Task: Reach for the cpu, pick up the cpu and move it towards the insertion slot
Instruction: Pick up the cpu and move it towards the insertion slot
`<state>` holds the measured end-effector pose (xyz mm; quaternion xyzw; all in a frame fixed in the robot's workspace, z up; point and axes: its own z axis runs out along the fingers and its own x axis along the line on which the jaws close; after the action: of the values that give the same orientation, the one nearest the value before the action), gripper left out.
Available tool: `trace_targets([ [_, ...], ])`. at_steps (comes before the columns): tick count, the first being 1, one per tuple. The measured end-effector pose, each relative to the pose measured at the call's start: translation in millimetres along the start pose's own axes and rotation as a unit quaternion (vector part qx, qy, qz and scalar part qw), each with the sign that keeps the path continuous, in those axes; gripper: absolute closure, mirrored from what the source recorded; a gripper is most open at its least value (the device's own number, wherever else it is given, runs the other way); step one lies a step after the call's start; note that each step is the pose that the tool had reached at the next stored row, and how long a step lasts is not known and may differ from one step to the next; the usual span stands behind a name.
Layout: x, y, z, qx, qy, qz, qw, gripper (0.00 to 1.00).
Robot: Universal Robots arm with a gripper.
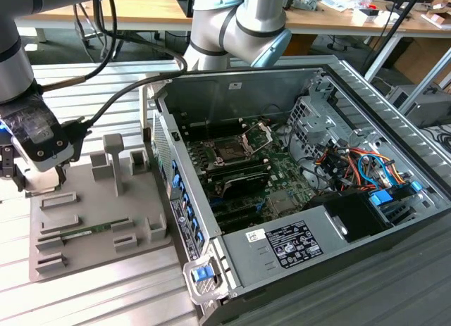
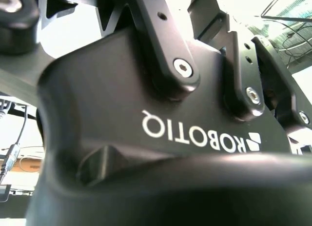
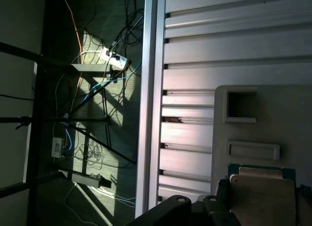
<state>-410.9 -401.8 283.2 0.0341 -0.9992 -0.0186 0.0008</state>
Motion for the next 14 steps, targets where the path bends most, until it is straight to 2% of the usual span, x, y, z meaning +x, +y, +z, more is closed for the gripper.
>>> trace_targets([
  [9, 0.0, 0.2, -6.6, 0.0000, 0.0000, 0.000, 1.0000, 0.45],
  [12, 0.0, 0.7, -18.1, 0.0000, 0.0000, 0.000, 1.0000, 0.45],
  [14, 0.0, 0.7, -19.0, 0.0000, 0.0000, 0.000, 1.0000, 0.45],
])
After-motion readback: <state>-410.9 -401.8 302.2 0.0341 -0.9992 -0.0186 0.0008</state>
